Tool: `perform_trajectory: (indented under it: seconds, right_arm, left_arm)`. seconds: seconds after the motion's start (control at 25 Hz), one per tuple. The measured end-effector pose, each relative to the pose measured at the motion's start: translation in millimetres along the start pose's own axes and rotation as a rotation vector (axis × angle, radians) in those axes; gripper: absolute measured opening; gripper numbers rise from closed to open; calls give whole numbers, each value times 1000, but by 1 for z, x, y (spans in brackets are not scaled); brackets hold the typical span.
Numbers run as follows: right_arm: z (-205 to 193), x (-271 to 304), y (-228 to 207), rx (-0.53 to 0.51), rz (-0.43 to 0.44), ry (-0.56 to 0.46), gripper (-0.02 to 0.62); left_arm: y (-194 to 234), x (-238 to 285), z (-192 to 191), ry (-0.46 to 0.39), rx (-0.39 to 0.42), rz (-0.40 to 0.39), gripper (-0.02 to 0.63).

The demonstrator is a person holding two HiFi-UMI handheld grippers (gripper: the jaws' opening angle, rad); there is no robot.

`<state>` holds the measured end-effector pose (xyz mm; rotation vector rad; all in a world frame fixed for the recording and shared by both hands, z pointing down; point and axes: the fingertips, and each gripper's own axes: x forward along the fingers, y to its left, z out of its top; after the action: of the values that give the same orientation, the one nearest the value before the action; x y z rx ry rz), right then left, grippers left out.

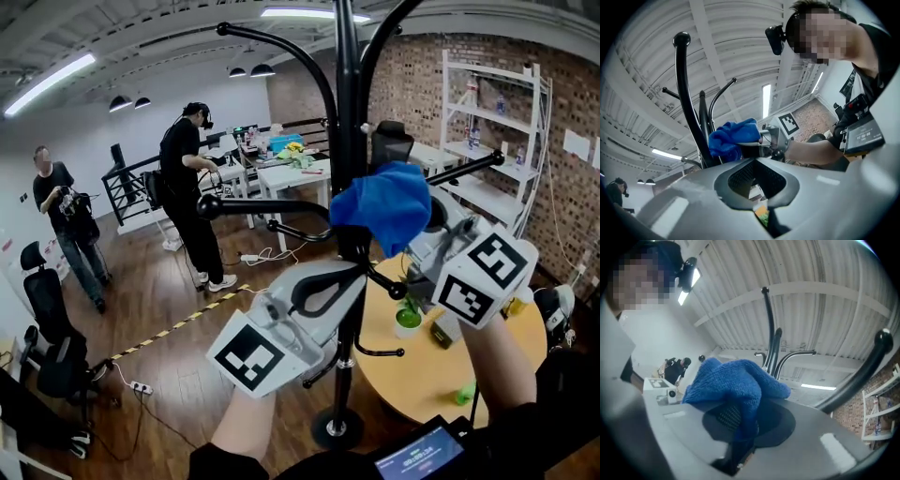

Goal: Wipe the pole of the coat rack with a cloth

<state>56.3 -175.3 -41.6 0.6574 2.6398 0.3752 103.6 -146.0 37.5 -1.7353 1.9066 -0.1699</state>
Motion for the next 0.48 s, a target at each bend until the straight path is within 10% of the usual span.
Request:
perform_trajectory:
  seconds: [0.48]
  right_arm:
    - [103, 46, -41, 12, -141, -56, 54]
  left_arm:
    - [8, 9, 36, -80, 33, -74, 5]
